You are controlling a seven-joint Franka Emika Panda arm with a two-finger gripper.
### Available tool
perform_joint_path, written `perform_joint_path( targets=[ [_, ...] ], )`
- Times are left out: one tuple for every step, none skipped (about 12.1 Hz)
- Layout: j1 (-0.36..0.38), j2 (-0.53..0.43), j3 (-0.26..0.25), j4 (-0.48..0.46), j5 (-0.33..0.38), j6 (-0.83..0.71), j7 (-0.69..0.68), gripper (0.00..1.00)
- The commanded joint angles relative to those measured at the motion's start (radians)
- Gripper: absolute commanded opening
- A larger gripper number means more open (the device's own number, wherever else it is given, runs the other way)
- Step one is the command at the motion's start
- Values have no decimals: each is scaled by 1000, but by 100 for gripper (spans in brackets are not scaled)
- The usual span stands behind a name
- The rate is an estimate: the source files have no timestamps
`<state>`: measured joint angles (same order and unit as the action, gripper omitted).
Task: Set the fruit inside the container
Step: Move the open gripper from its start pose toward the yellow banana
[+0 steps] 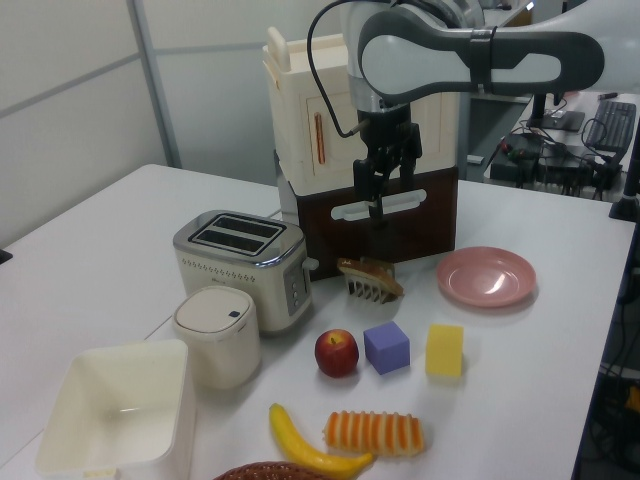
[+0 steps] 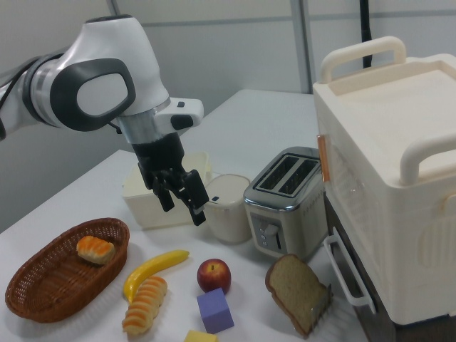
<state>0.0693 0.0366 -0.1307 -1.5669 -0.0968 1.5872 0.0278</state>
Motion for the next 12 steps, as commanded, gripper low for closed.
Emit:
perform_joint_path(
  targets=[
    [3,-9,-6,4,14,-21,-19,100],
    [3,-11,-6,1,14,-19,-20,100],
    [3,-11,-6,1,14,-19,-20,100],
    [3,-9,-6,1,14,-18,-20,100],
    [4,-9,-4,-2,14,-15,-20,100],
    [10,-9,-3,-15,19,-15,-20,100],
    [18,-7,6,-18,35,-13,-13,100],
    [46,-3,11,-21,49,3,-2,100],
    [88,-3,10,-33,69,26,33,100],
    [124,0,11,-38,72,46,109,100],
    [173,11,11,-38,74,68,198,100],
    [211,19,11,-38,74,82,280,100]
  ],
)
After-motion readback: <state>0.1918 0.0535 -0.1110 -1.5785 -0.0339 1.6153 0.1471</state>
